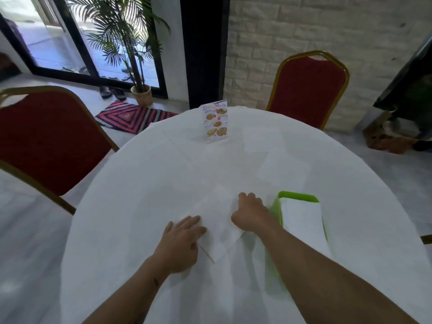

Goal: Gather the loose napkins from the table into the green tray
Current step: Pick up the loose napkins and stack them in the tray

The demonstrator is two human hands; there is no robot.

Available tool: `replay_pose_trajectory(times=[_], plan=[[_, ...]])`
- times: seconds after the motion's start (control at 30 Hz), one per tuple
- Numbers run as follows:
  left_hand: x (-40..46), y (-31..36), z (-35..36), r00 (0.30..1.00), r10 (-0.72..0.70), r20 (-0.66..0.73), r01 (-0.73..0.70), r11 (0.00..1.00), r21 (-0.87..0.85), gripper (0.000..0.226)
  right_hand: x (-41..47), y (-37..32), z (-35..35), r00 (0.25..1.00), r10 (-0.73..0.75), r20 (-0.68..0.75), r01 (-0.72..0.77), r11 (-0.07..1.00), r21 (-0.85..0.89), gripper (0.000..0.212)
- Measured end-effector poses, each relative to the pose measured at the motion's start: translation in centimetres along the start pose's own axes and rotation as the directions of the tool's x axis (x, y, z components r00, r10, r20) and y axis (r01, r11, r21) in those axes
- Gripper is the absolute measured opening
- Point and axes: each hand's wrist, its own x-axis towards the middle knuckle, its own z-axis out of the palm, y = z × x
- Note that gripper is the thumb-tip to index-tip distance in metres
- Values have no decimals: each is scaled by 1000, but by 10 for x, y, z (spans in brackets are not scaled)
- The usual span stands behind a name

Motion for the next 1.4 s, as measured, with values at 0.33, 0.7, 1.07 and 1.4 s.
replay_pose_trajectory(times=[0.33, 0.7, 1.07, 1.4], plan=[[-44, -13, 14, 1000, 23, -10, -23, 999, -40, 54, -29, -19, 42, 995, 92, 40, -100, 880, 464, 47], [-58, -30, 17, 883, -345, -318, 163, 862, -480, 41, -75, -47, 42, 977, -201, 70, 180, 957, 227, 50], [-75, -13, 27, 992, -70, -105, 61, 995, -80, 61, -80, -43, 76, 1000, 10, 14, -13, 956, 294, 53], [-82, -21, 27, 997, 25, -76, -27, 999, -21, 55, -85, -51, 94, 989, 143, -27, -109, 851, 514, 22]])
